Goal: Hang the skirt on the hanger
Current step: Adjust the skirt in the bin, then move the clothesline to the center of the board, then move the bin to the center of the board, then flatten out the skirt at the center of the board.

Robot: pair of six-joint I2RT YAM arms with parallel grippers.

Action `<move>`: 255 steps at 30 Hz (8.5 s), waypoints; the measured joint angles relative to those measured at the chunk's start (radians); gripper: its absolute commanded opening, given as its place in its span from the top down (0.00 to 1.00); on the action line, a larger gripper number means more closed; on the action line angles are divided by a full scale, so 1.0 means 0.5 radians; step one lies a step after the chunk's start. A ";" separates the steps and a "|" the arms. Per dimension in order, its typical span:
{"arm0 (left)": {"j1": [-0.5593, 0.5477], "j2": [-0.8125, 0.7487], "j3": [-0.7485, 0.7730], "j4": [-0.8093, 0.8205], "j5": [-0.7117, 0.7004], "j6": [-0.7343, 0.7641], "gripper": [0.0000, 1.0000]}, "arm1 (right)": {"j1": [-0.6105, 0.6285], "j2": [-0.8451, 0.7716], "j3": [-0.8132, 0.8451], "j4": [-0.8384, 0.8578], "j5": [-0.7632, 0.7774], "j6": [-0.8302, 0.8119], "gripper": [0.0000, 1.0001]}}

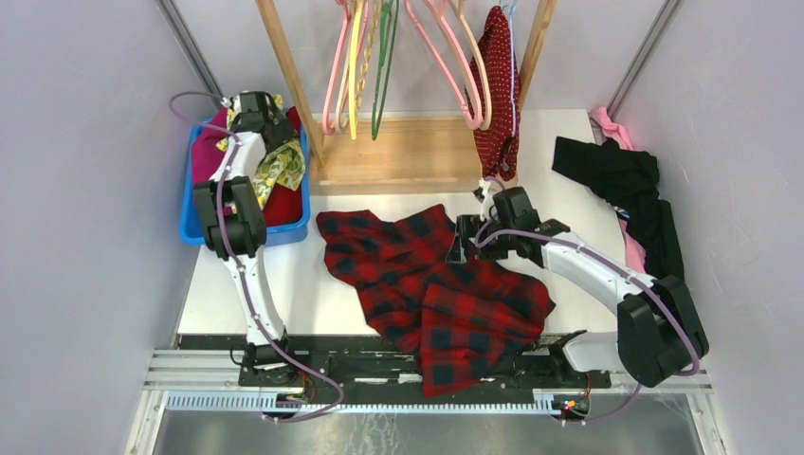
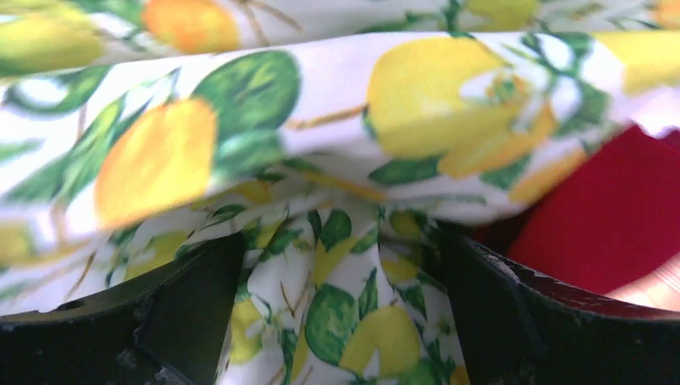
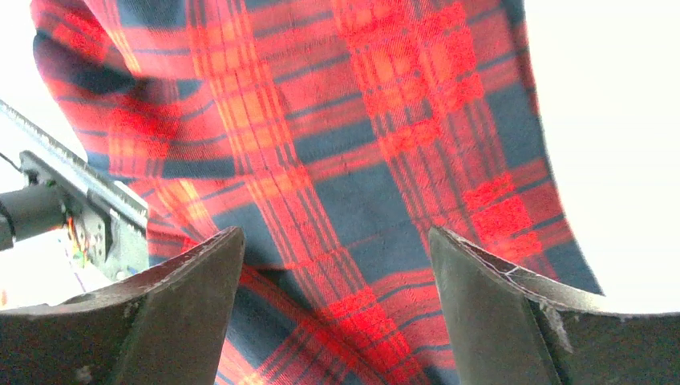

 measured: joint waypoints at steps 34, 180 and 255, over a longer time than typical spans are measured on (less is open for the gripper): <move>-0.089 -2.258 -2.161 0.023 -0.175 -0.333 0.01 | 0.205 1.344 1.461 -0.056 1.122 -0.087 0.11; 0.223 -2.258 -1.596 -0.195 0.565 -0.365 0.01 | 0.783 -0.320 0.365 -0.767 0.450 -0.043 0.06; -0.438 -2.904 -2.082 -0.548 0.832 -0.164 0.04 | 0.374 0.054 0.730 -0.433 0.578 -0.162 0.34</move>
